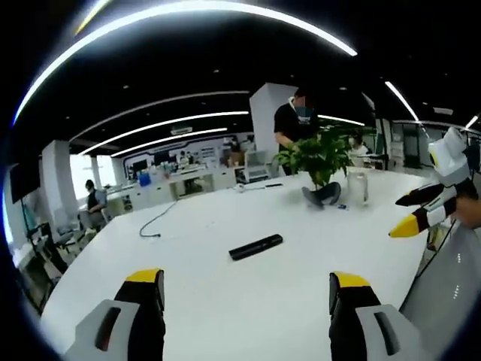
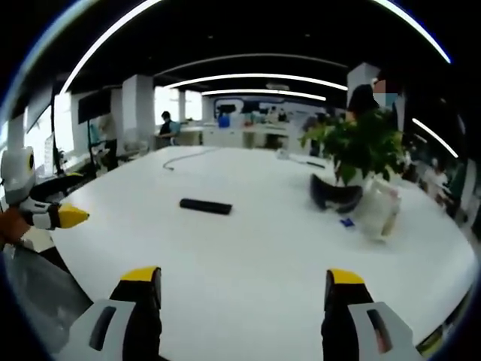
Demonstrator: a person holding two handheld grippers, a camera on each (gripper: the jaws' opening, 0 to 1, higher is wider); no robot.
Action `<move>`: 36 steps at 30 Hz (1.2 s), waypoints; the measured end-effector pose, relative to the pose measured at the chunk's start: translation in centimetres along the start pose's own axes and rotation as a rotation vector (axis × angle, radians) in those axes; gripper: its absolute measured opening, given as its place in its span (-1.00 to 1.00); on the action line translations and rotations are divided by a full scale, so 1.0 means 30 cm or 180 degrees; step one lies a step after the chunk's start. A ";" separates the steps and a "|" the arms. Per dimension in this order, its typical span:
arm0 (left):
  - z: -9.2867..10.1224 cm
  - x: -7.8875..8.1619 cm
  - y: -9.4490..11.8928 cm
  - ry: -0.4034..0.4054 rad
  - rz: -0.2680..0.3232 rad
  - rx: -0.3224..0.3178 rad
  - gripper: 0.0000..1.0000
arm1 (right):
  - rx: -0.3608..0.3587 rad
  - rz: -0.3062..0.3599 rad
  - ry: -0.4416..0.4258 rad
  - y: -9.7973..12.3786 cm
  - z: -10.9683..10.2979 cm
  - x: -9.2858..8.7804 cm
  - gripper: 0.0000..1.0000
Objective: Press the specified remote control buttons in sequence, fully releasing each button before pressing the next.
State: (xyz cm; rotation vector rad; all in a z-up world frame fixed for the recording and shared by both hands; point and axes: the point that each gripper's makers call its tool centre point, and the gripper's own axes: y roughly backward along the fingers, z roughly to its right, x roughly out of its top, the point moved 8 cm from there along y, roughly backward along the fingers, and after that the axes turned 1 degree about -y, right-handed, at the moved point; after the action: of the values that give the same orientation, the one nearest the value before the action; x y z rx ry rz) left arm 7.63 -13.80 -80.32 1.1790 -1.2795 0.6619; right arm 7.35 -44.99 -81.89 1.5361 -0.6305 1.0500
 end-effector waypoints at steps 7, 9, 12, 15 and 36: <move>0.037 -0.039 0.019 0.0183 0.0021 0.0023 0.77 | -0.0062 -0.0020 0.0051 -0.001 0.001 -0.002 0.79; 0.045 -0.036 0.014 0.0071 -0.0018 -0.0007 0.77 | -0.0060 -0.0033 0.0035 -0.001 0.002 -0.003 0.79; 0.050 -0.029 0.013 -0.0088 0.0038 0.0019 0.78 | -0.0050 -0.0033 0.0037 -0.002 0.000 -0.004 0.79; 0.053 -0.037 0.013 -0.0150 0.0011 -0.0027 0.80 | -0.0036 -0.0032 0.0043 -0.001 -0.005 -0.003 0.79; 0.027 -0.053 0.012 -0.0164 -0.0089 0.0198 1.00 | 0.0145 0.0104 -0.0029 0.012 -0.016 0.012 0.83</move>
State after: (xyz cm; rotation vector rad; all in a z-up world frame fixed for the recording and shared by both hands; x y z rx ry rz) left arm 6.63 -14.07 -81.83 1.2699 -1.2912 0.6587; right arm 7.08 -44.55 -81.43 1.5757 -0.6438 1.0892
